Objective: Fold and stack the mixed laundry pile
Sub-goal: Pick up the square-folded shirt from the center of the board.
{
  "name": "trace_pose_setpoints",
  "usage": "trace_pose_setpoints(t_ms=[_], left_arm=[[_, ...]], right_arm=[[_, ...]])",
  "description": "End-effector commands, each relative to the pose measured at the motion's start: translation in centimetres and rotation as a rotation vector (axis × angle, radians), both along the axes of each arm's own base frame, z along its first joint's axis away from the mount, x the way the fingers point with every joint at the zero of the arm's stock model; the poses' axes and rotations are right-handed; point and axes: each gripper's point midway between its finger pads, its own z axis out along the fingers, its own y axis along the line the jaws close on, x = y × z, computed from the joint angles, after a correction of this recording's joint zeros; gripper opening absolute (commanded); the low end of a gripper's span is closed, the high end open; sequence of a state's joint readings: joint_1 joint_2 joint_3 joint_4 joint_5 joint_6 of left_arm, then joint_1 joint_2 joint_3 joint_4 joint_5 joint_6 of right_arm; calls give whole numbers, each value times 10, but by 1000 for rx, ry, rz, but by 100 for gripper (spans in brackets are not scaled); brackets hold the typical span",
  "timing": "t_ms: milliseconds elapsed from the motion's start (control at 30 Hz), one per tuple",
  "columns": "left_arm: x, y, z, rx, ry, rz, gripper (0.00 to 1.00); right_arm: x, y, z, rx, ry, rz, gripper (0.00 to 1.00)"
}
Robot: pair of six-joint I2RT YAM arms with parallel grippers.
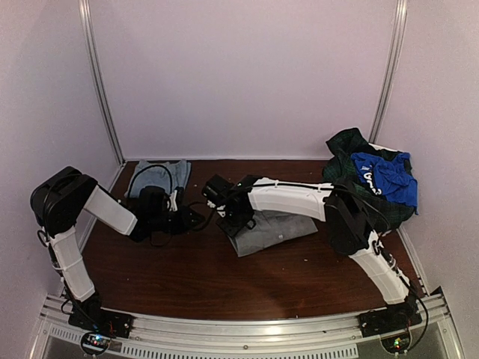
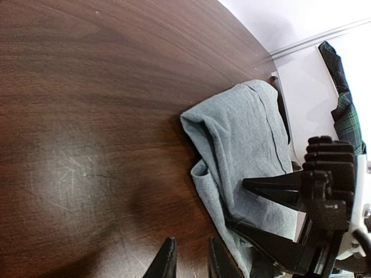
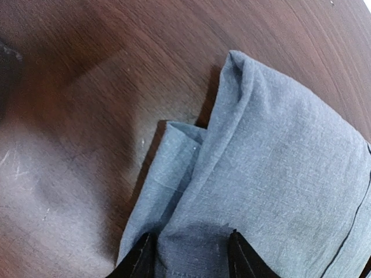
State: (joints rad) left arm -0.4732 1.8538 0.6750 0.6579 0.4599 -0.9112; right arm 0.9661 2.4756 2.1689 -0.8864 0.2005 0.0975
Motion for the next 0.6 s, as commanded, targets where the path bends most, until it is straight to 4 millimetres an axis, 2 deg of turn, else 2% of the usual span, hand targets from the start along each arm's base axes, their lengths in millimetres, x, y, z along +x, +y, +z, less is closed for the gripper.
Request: trace_pose_setpoints(t_ms=[0, 200, 300, 433, 567], left_arm=[[2, -3, 5, -20, -35, -2, 19], [4, -3, 7, -21, -43, -1, 20], [5, -4, 7, -20, -41, -3, 20], [5, -5, 6, -24, -40, -2, 21], [5, -10, 7, -87, -28, -1, 22]], right_arm=[[5, -10, 9, -65, -59, -17, 42], [9, -7, 21, -47, -90, -24, 38], [10, -9, 17, -63, -92, -20, 37], [9, -11, 5, -83, -74, -18, 45], [9, -13, -5, -99, -69, -23, 38]])
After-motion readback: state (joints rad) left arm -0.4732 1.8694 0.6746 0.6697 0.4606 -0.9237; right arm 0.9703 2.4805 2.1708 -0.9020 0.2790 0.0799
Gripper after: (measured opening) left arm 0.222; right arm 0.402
